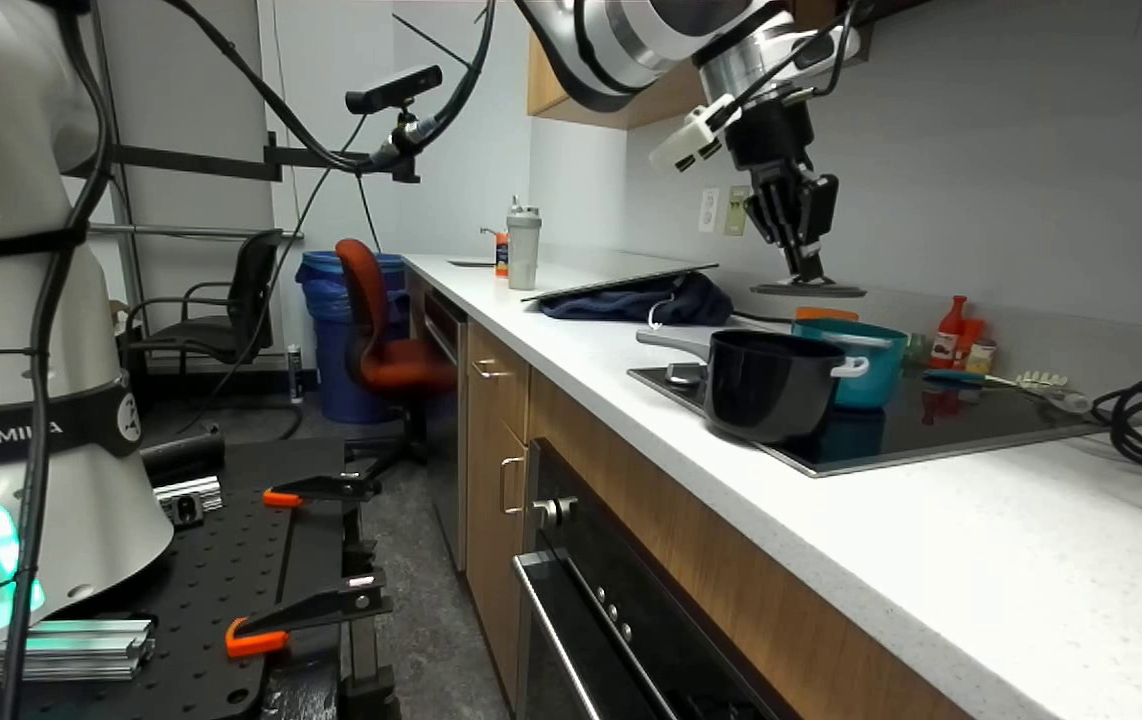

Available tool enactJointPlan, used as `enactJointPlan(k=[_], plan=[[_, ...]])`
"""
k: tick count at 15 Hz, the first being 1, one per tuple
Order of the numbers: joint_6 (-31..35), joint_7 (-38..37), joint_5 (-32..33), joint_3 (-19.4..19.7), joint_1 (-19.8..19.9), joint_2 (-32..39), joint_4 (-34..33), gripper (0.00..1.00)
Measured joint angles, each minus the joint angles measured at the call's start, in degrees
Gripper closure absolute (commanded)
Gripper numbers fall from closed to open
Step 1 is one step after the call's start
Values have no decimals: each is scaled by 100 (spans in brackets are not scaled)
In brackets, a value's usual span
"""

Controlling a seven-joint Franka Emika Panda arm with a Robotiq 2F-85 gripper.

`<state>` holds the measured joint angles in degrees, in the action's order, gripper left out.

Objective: Take the lid on the blue pot and place it on the black pot

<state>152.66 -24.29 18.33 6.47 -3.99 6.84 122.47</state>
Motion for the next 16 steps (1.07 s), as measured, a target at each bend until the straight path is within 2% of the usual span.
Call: enactJointPlan(k=[8, 16], plan=[[0, -772, 453, -18, 257, -921, 973, 97], [286, -884, 473, -118, 801, -1272, 1573, 97]])
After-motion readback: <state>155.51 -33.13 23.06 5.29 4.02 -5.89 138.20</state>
